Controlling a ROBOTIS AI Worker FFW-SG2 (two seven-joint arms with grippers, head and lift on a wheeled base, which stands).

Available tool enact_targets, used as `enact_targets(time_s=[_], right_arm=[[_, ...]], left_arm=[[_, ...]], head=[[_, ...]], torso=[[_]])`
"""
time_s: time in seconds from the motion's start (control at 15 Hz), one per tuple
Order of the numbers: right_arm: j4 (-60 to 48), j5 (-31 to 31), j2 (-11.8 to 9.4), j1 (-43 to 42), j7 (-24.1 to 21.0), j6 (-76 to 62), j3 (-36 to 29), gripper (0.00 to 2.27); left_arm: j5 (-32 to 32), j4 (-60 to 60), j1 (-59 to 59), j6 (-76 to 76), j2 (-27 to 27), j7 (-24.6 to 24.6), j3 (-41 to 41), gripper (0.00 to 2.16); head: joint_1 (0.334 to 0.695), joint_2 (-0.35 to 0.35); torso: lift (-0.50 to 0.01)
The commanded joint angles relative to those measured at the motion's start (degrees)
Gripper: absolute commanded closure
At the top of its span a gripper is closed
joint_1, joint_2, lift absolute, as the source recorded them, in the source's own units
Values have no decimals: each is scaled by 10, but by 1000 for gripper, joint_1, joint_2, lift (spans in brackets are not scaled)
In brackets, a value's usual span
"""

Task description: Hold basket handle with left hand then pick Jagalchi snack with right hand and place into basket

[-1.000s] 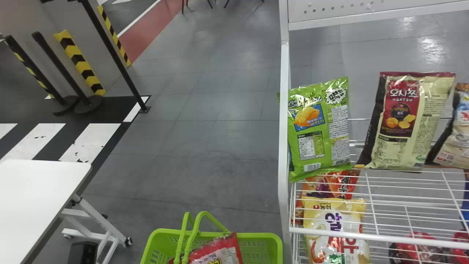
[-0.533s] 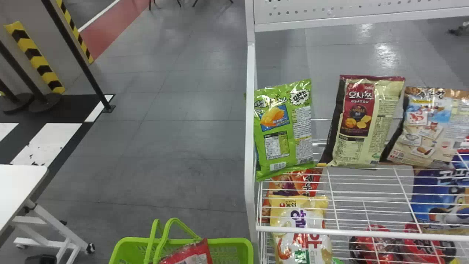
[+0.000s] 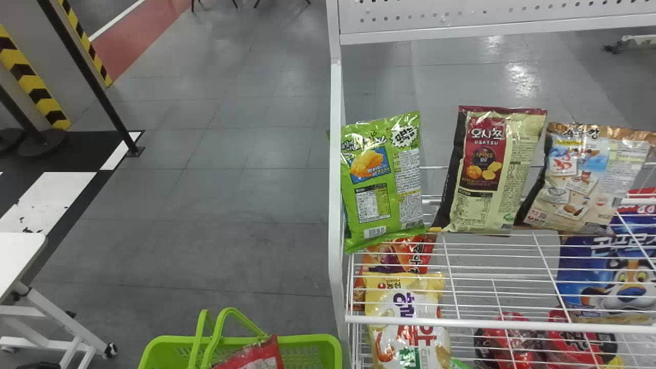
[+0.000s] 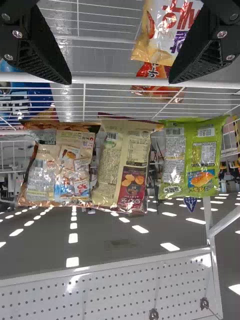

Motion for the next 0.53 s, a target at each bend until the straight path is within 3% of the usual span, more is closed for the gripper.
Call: enact_targets(time_s=[0.0, 0.47], right_arm=[[0, 1, 1, 0, 0, 2, 1, 87], [3, 0, 1, -1, 0, 4, 1, 87]], left_arm=[[0, 0, 0, -1, -1, -6, 0, 2145], [-2, 1, 0, -1, -3, -6, 0, 2145]], head=[[695, 151], [695, 151]], torso=[[-9], [-9]])
